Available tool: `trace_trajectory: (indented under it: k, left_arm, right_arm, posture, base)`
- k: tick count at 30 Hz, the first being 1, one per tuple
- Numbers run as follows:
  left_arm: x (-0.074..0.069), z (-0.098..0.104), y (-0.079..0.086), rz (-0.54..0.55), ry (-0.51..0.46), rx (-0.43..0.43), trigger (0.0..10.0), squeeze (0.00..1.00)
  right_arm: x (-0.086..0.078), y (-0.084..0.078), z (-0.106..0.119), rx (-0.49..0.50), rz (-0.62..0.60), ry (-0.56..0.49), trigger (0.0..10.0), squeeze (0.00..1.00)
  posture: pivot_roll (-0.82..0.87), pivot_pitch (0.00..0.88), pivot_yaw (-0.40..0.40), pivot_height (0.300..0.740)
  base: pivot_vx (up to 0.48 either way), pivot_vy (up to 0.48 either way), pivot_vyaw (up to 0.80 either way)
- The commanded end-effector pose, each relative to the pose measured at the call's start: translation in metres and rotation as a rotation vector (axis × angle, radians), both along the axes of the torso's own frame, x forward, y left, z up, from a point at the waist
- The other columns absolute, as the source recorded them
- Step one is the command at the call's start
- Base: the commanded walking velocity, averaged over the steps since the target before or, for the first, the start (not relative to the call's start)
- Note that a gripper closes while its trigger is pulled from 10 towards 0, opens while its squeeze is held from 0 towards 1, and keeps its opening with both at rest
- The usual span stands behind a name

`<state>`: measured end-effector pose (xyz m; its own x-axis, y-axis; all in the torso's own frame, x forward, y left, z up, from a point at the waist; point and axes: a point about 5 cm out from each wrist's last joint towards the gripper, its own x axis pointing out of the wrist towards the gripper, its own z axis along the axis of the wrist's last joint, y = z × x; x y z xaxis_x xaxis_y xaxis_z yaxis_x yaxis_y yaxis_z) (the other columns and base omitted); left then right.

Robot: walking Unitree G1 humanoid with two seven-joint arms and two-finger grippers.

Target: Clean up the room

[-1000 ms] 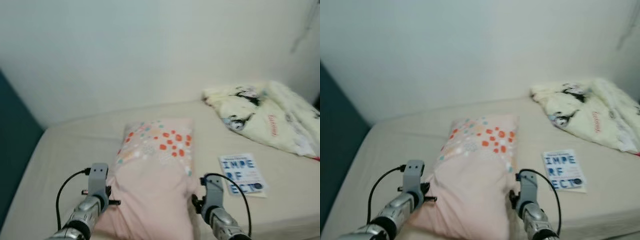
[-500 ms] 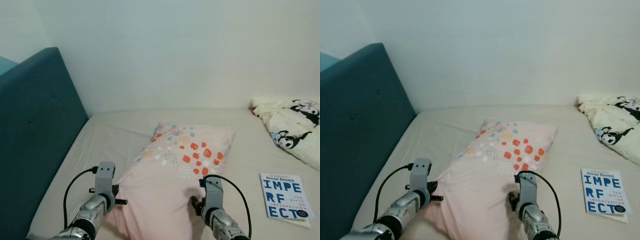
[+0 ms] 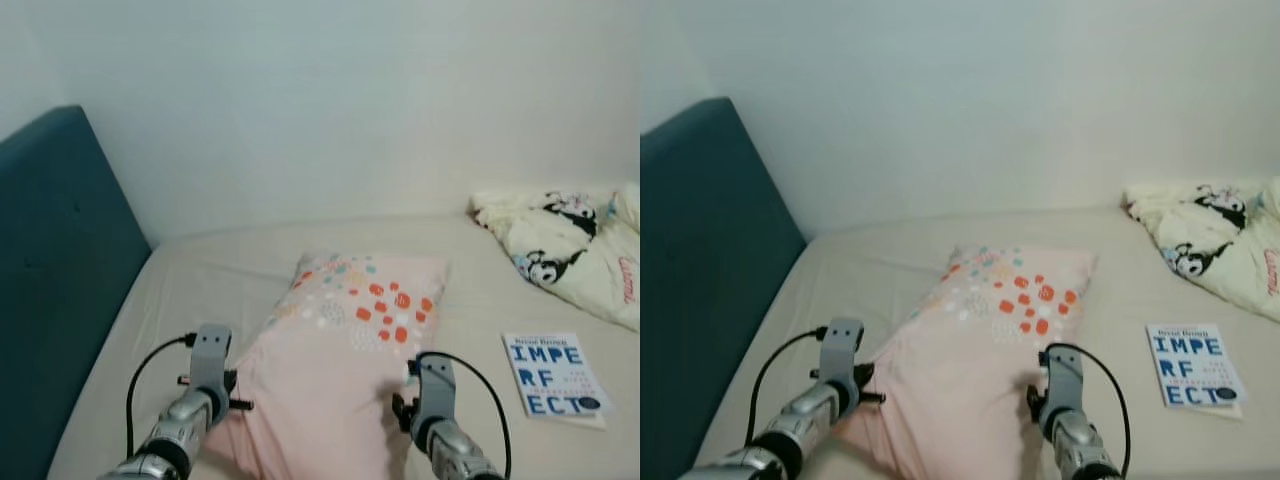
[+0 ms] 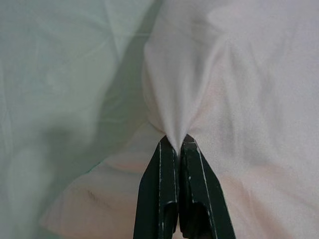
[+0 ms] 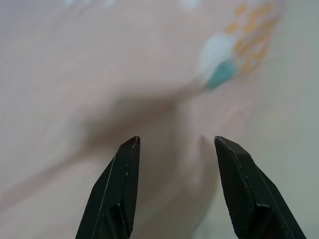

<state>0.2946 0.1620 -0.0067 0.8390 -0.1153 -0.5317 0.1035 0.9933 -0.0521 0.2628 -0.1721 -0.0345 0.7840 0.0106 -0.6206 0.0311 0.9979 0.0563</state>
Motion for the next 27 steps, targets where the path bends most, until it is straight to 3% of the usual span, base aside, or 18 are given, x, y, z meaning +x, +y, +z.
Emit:
trace_trajectory:
  k: [1,27]
  left_arm:
    - [-0.0002,0.0010,0.0103,0.012,-0.009,0.027,10.0,0.00]
    - [0.0038,0.0051,0.0086,0.004,-0.029,0.033,10.0,0.00]
  right_arm:
    - [-0.0027,-0.0027,-0.0020,0.007,-0.020,0.010,10.0,0.00]
    - [-0.0021,-0.0012,-0.0015,0.018,-0.015,0.004,10.0,0.00]
  posture:
    - [-0.07,0.000,0.067,0.740]
    - [-0.07,0.000,0.068,0.740]
  base:
    - [0.000,0.270,0.00]
    - [0.000,0.288,0.00]
